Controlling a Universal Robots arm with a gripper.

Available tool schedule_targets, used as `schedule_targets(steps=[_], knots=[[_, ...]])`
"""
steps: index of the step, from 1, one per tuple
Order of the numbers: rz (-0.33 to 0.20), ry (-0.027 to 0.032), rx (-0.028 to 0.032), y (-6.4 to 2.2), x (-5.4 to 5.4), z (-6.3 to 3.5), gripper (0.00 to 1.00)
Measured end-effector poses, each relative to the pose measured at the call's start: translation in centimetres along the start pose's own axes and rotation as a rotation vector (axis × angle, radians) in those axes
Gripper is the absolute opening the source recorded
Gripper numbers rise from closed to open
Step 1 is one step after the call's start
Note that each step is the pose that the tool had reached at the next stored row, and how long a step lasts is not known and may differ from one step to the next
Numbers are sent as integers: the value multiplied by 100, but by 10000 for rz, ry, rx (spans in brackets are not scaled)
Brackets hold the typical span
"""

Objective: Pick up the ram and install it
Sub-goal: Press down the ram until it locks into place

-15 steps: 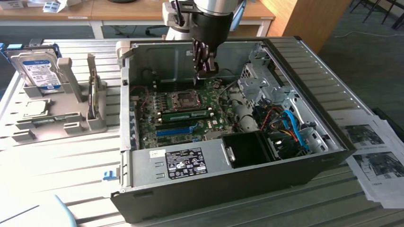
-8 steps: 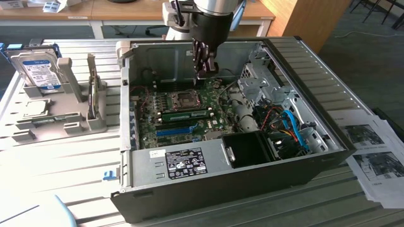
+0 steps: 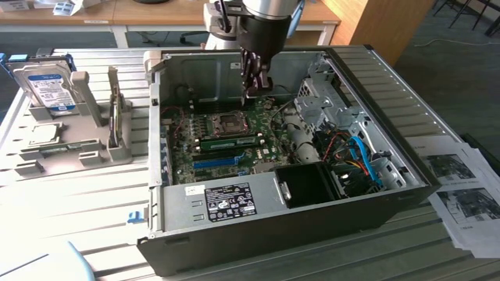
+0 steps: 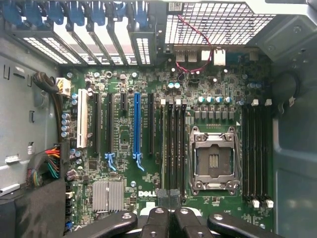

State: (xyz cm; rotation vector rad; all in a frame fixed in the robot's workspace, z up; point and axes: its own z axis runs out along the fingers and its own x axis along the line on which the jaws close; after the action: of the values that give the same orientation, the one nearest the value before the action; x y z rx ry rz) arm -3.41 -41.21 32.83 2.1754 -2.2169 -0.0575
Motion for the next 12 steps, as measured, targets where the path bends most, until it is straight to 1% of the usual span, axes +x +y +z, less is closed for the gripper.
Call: schedule_targets(steps=[12], knots=[[-2,0,0,-100,-2,-4,9]])
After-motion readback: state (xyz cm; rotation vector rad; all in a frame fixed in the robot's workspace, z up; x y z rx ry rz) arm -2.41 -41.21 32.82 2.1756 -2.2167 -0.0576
